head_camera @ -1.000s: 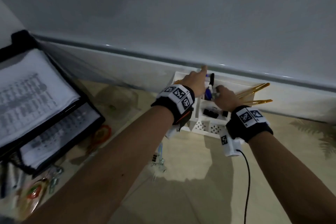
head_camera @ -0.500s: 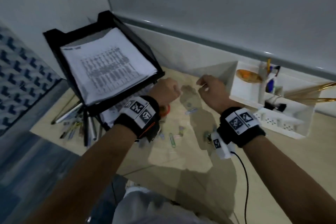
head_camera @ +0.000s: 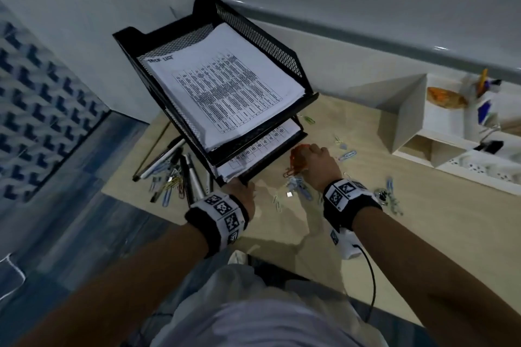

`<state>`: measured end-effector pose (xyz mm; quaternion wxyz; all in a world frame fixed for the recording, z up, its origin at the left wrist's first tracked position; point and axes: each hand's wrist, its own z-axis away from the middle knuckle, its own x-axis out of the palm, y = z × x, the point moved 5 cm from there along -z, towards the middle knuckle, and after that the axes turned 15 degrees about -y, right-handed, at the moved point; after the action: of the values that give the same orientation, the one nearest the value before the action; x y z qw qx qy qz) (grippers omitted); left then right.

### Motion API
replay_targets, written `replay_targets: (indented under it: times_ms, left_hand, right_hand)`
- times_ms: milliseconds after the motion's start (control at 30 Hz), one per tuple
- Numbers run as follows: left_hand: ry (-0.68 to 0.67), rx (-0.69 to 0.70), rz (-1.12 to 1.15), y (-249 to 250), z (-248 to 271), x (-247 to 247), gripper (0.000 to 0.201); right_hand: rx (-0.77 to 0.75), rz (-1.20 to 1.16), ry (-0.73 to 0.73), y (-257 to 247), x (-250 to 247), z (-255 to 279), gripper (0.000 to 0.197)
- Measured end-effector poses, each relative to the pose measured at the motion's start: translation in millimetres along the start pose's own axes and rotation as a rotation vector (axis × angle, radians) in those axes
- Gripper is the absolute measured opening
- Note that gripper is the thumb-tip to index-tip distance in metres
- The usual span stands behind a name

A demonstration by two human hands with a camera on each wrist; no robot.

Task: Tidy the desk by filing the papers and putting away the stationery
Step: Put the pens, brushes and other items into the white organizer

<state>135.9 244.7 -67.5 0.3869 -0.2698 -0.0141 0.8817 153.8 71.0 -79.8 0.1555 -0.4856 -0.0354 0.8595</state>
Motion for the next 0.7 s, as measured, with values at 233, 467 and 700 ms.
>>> replay_targets:
  times_ms: [233,467,700]
  left_hand:
    - [0.132,0.0,0.289,-4.8,3.1,0.7,0.06]
    - [0.202,0.078,0.565,1.3,1.9,-0.7,0.054]
    - [0.23,0.131,0.567,33.9,-10.8,-18.9,0.079]
  right_hand:
    - [-0.116,0.065,-0.041,4.9,12.8,4.2,0.046]
    - [-0.033,-0.266,0.087,31.7,1.6,20.7,0.028]
    - [0.006,-0.618,0.341,60.3,-31.0,40.9,0.014]
